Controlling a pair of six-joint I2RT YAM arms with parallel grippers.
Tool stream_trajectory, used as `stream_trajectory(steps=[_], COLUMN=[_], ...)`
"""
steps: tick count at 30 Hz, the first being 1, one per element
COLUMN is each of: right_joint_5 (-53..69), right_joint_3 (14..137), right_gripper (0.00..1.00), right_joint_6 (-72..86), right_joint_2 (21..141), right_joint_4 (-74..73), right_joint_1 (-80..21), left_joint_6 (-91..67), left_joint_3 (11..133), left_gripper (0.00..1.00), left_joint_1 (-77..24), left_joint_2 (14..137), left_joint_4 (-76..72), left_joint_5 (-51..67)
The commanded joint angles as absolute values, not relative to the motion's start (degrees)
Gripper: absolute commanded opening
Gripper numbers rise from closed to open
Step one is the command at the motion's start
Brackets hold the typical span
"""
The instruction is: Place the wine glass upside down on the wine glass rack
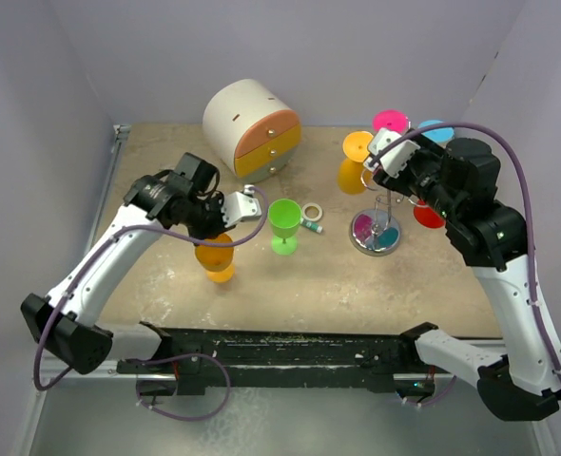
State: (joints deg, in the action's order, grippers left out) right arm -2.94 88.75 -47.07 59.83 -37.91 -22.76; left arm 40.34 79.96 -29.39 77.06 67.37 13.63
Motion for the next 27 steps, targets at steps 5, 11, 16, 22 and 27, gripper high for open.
stream_trajectory(steps=[5, 11, 16, 22, 27], right_joint_5=[3.32, 17.84, 32.91, 45.43, 49.75], right_joint_3=[92.47, 94.61, 93.32, 90.64, 86.39], right_gripper=[0.59, 0.66, 0.77, 0.8, 0.8], right_joint_6=[-41.71, -36.16, -26.77, -7.3, 10.5], right_joint_2=[61.2, 61.53, 62.64, 65.64, 66.74], right_joint_4=[-37.39, -38.78, -33.77, -21.91, -9.96], right_joint_1=[-20.92, -19.28, -17.5, -16.55, -16.52], left_joint_6=[42.61, 41.18, 33.53, 13.46, 6.97], left_joint_3=[89.98, 97.34, 107.94, 111.11, 110.7], left_gripper=[0.0, 0.0, 0.0, 0.0, 0.0], left_joint_1=[-29.67, -29.62, -29.62, -23.91, -22.11], left_joint_2=[67.85, 62.29, 64.38, 67.65, 68.36], left_joint_4=[73.12, 67.03, 62.66, 51.39, 44.4], left_joint_5=[9.55, 17.49, 25.24, 35.81, 36.96])
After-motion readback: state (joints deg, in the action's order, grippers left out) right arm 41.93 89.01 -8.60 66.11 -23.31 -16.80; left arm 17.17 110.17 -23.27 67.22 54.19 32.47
